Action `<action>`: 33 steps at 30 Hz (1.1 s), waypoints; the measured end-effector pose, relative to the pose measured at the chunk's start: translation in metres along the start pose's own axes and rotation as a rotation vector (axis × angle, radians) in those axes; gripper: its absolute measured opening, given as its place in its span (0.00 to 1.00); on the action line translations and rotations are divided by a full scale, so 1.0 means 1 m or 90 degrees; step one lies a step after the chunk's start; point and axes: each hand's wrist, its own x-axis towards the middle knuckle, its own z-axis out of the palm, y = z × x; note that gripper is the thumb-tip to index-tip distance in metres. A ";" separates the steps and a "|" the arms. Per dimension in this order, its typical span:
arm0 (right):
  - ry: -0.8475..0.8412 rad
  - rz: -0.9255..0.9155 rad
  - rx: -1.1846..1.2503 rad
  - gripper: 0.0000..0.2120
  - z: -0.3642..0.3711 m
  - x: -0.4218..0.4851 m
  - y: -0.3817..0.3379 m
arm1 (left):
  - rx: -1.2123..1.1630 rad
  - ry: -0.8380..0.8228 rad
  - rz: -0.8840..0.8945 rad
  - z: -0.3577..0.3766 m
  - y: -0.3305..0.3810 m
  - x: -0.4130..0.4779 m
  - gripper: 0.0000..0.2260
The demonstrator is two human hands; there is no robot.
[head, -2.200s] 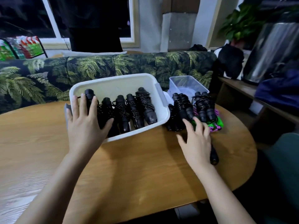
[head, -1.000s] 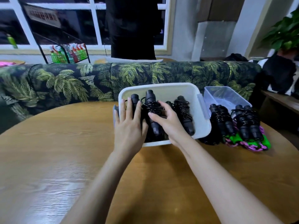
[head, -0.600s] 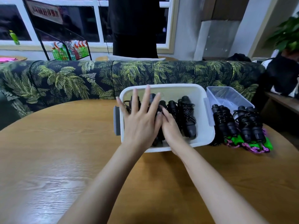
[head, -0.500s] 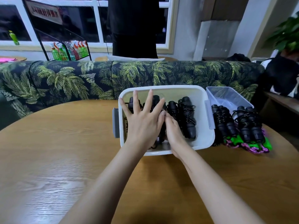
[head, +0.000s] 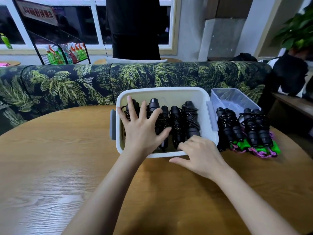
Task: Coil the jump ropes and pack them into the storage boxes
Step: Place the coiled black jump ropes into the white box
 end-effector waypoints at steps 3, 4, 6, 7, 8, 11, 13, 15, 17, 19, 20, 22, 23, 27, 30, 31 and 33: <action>0.071 -0.011 -0.023 0.35 0.004 0.003 0.001 | 0.013 -0.001 -0.053 -0.001 0.001 0.000 0.24; 0.086 -0.010 -0.027 0.34 0.006 0.005 0.000 | 0.010 -0.003 -0.080 -0.002 -0.001 0.001 0.24; 0.099 -0.014 -0.019 0.33 0.012 0.011 -0.002 | 0.012 -0.009 -0.110 -0.002 -0.008 0.003 0.24; 0.089 -0.017 -0.005 0.34 0.015 0.014 -0.002 | 0.015 -0.012 -0.113 -0.001 -0.011 0.004 0.24; 0.071 -0.020 0.017 0.35 0.016 0.017 -0.002 | 0.021 -0.014 -0.113 -0.001 -0.014 0.004 0.24; 0.067 -0.048 0.158 0.29 0.015 0.021 0.000 | 0.036 -0.016 -0.111 0.001 -0.023 0.004 0.25; 0.150 -0.051 0.252 0.22 0.010 0.020 0.008 | 0.037 -0.015 -0.112 0.001 -0.031 0.006 0.25; 0.251 0.030 0.253 0.18 0.004 0.016 0.025 | 0.041 -0.015 -0.109 0.000 -0.039 0.008 0.25; 0.304 0.197 0.159 0.16 0.000 0.011 0.049 | 0.040 -0.021 -0.104 0.001 -0.044 0.010 0.24; 0.231 0.397 0.056 0.18 0.000 0.008 0.075 | 0.031 -0.025 -0.101 0.001 -0.046 0.013 0.24; 0.141 0.486 0.017 0.22 0.001 0.007 0.088 | 0.027 -0.025 -0.100 0.001 -0.046 0.014 0.24; -0.052 0.609 -0.026 0.30 0.004 0.007 0.107 | 0.023 -0.024 -0.098 0.001 -0.046 0.014 0.24; -0.115 0.633 -0.042 0.33 0.005 0.008 0.112 | 0.022 -0.024 -0.097 0.001 -0.046 0.014 0.24; -0.203 0.644 -0.102 0.37 0.012 0.016 0.117 | 0.023 -0.023 -0.091 0.001 -0.047 0.012 0.25; -0.196 0.667 -0.094 0.31 0.014 0.018 0.123 | 0.028 -0.025 -0.091 0.000 -0.047 0.010 0.27; -0.177 0.673 -0.073 0.31 0.014 0.018 0.125 | 0.029 -0.024 -0.090 0.000 -0.047 0.010 0.28; -0.120 0.694 0.003 0.32 0.011 0.014 0.126 | 0.023 -0.022 -0.088 0.001 -0.048 0.009 0.28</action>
